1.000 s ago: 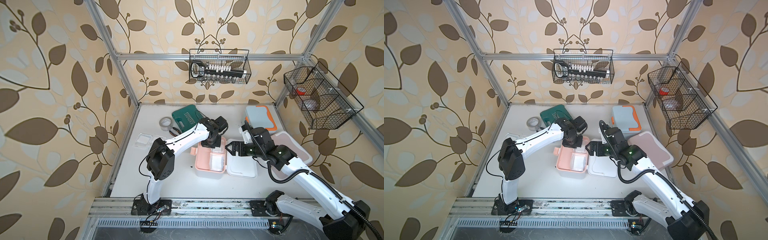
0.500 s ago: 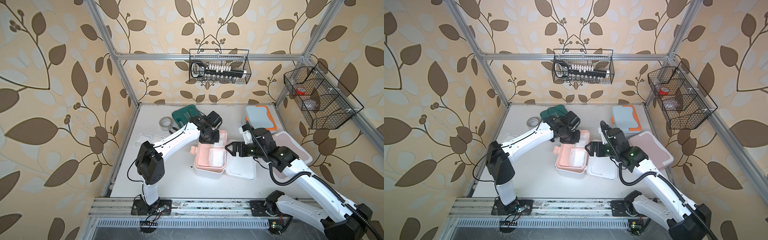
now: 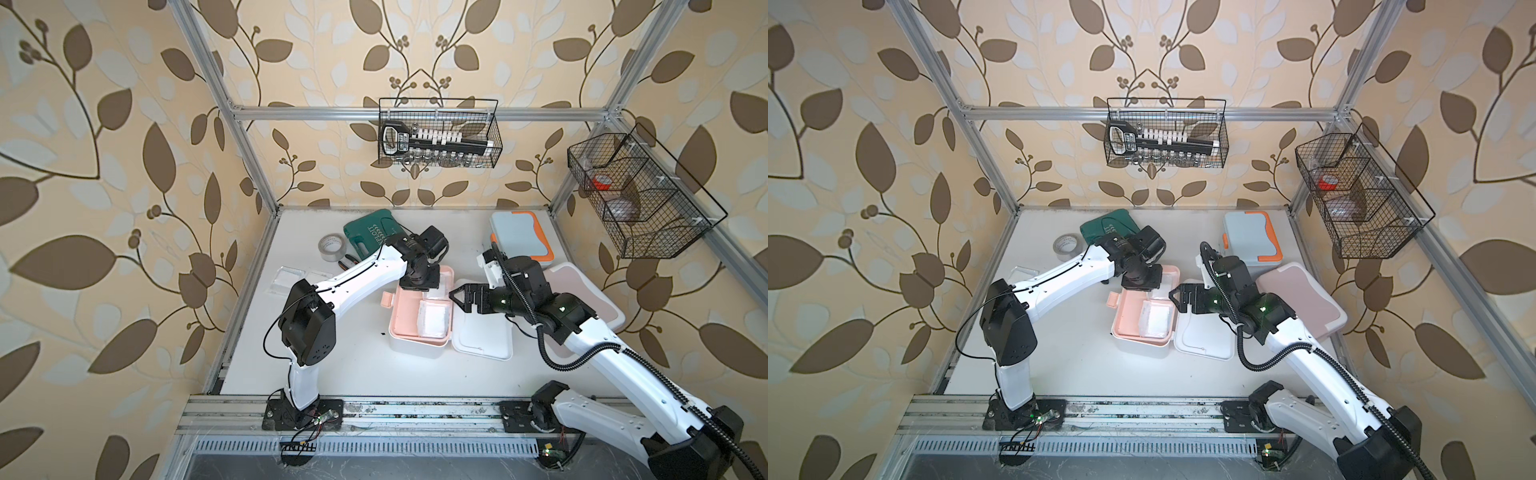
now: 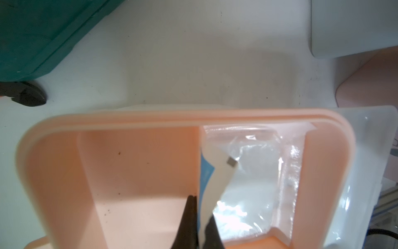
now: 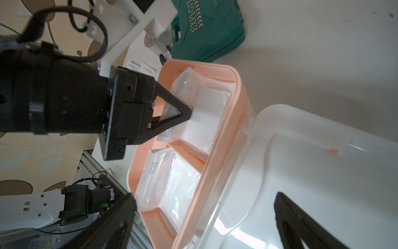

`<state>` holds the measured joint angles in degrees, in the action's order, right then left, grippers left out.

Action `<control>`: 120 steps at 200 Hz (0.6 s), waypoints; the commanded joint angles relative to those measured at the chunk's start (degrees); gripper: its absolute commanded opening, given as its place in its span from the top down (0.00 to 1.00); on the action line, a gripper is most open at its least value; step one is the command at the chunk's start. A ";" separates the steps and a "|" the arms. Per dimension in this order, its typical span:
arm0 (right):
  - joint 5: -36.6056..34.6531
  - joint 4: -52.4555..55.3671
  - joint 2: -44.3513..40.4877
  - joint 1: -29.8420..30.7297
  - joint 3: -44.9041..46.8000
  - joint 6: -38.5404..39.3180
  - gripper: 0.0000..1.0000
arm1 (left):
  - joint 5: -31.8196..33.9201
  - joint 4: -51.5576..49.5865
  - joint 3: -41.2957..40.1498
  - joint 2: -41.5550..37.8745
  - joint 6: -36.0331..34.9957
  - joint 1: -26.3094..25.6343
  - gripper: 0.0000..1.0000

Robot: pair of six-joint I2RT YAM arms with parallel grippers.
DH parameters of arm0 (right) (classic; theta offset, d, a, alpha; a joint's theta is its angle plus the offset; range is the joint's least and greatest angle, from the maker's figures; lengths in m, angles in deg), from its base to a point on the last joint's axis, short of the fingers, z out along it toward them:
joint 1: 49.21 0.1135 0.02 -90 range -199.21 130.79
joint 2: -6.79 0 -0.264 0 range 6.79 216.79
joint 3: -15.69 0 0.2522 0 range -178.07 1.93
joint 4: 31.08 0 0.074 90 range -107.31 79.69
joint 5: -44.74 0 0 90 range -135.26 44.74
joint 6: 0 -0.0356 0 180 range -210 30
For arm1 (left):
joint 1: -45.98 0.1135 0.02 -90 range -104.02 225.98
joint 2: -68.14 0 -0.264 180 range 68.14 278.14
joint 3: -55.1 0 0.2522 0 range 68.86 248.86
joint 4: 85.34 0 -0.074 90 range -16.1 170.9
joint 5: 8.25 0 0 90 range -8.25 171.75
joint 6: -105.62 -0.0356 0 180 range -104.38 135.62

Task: Open first aid kits and take out gauze
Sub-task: Place the compartment layer in the first aid kit.

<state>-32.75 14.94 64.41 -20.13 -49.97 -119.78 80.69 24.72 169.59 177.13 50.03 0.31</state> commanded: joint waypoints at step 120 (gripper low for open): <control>-0.03 0.00 0.02 -0.82 1.75 1.06 0.00 | 4.22 -12.55 8.08 8.71 -1.94 -2.03 0.89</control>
<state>-32.77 14.56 65.02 -20.53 -49.07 -119.71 84.36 15.43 177.00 184.88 48.89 -0.98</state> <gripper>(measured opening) 0.995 0.054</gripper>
